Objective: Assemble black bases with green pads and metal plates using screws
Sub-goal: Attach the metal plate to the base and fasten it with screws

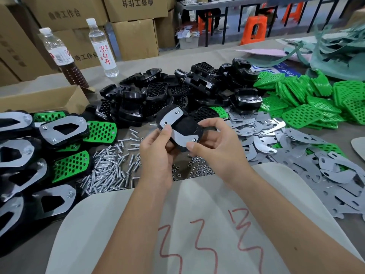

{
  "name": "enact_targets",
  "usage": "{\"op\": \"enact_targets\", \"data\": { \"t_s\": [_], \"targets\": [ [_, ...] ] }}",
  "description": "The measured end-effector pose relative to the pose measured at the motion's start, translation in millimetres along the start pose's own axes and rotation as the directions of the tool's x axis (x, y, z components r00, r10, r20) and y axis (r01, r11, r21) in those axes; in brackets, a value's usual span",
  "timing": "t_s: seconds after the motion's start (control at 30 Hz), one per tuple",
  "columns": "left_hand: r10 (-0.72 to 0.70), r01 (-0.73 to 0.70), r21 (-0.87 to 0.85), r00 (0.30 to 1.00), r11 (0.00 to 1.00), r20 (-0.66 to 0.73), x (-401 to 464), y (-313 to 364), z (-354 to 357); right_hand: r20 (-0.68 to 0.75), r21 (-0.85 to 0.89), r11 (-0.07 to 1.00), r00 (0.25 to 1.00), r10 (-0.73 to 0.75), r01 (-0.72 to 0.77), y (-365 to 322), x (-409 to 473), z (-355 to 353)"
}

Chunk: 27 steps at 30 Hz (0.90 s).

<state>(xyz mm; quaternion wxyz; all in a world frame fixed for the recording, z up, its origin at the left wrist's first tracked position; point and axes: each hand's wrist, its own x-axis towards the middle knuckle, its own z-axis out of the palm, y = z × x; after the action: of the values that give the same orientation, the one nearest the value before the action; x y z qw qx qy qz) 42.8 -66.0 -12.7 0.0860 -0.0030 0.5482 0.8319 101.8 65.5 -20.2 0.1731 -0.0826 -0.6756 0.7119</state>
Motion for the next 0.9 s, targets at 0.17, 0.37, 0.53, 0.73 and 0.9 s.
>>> {"op": "enact_targets", "data": {
  "t_s": [0.17, 0.37, 0.53, 0.73, 0.9],
  "targets": [
    [-0.017, 0.017, 0.003, 0.999, 1.0, -0.034, 4, -2, -3, -0.019, -0.369, 0.912, 0.98, -0.2, 0.179, -6, 5, -9],
    [-0.013, 0.01, 0.082, 0.999, 0.997, 0.032, 5, -8, 0, -0.164, -0.975, 0.165, 0.983, -0.084, -0.149, -7, 23, -56],
    [-0.014, 0.011, 0.067, 0.999, 0.998, 0.032, 4, -8, 1, -0.239, -0.913, 0.384, 0.942, -0.234, -0.136, -8, 23, -56],
    [-0.036, 0.037, 0.037, 0.999, 0.999, -0.014, 7, -6, -3, -0.16, -0.898, 0.437, 0.959, -0.235, -0.043, -7, 22, -57],
    [-0.044, 0.044, 0.031, 0.999, 0.999, -0.012, 7, -6, -3, -0.142, -0.895, 0.443, 0.976, -0.162, -0.057, -3, 24, -57]
  ]
}}
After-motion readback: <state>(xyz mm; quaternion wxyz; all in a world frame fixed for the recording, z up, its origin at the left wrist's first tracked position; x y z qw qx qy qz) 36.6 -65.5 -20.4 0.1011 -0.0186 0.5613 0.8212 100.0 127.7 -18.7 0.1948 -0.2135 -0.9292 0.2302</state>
